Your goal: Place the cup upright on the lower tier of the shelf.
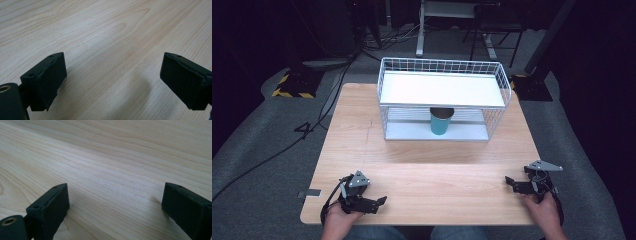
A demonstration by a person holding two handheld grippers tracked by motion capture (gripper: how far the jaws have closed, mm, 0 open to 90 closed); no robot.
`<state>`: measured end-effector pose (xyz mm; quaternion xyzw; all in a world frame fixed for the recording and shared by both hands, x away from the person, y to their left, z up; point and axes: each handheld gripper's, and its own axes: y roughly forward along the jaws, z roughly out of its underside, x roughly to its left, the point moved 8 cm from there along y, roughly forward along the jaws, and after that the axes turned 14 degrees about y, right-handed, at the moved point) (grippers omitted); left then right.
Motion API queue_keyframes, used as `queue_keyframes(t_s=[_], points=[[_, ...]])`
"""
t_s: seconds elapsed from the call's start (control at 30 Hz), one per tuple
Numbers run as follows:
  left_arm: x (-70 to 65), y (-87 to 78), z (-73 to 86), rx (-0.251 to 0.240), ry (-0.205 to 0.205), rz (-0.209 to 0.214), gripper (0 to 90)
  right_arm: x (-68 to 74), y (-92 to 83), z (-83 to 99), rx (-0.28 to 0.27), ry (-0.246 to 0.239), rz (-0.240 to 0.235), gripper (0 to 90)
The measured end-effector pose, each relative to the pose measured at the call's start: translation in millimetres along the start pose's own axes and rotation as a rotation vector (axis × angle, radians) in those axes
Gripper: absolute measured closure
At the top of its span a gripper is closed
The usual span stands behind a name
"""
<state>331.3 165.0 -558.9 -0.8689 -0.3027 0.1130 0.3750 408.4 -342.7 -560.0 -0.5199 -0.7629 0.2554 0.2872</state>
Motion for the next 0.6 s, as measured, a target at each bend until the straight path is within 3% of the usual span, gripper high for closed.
queue_keyframes(t_s=[0.07,0.1,0.13,0.6], points=[[0.6,3.1,0.6,-0.001,0.026,-0.04,7.0,0.0,0.0,0.0,0.0,0.0,0.0,7.9],[2.8,5.4,1.1,0.028,0.054,-0.093,7.1,0.0,0.0,0.0,0.0,-0.001,0.0,7.9],[3.3,6.8,0.8,0.043,0.052,-0.112,6.3,0.0,0.0,0.0,0.0,0.0,0.0,7.9],[8.9,9.3,-1.2,0.052,0.034,-0.127,3.0,0.0,0.0,0.0,0.0,0.0,0.001,7.9]])
